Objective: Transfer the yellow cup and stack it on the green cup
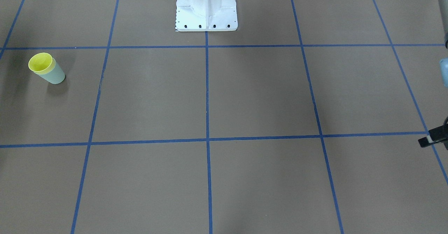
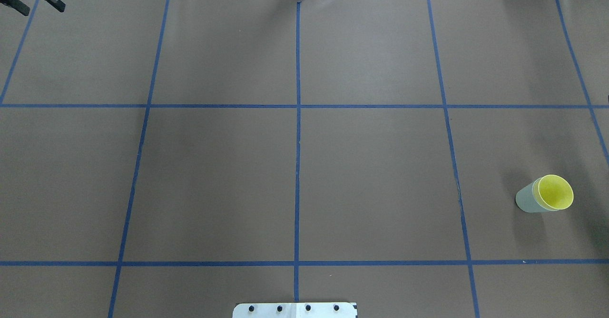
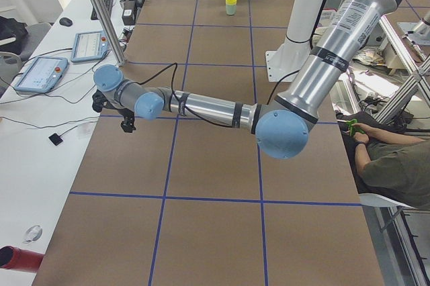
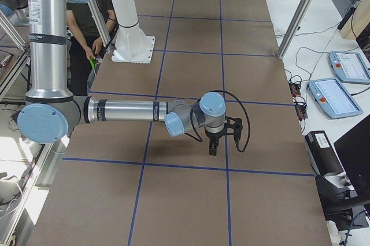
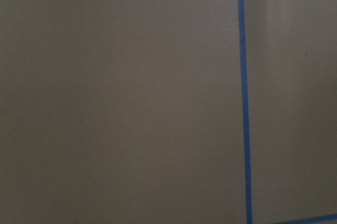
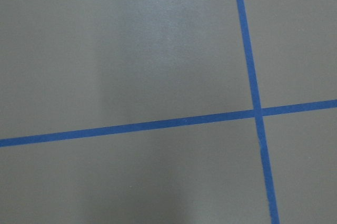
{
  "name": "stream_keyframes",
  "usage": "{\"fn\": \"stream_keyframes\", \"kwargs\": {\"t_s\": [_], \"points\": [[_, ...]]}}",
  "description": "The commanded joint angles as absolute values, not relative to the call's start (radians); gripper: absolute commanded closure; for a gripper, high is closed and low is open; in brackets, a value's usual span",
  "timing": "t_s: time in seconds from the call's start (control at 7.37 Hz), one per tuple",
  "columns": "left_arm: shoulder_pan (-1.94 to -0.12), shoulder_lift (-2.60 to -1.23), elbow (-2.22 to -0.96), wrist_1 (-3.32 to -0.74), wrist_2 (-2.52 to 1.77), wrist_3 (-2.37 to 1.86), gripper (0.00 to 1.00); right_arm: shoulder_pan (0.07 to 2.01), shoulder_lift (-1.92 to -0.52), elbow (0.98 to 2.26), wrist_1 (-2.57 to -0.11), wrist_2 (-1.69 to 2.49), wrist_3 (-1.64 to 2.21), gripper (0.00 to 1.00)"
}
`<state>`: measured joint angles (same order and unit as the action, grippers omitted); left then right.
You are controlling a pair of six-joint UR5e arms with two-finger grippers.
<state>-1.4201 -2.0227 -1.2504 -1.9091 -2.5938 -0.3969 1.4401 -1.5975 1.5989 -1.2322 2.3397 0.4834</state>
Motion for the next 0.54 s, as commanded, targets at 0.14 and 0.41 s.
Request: {"fn": "stream_keyframes", "kwargs": {"t_s": [0.14, 0.41], "points": [[-1.479, -1.830, -1.305, -1.977, -2.338, -0.086, 0.01, 1.534, -1.468, 1.591, -1.556, 2.352, 0.217, 0.00], [-1.480, -1.838, -1.340, -1.785, -2.321, -0.084, 0.00, 1.534, -1.480, 1.598, -1.557, 2.345, 0.193, 0.00]]}}
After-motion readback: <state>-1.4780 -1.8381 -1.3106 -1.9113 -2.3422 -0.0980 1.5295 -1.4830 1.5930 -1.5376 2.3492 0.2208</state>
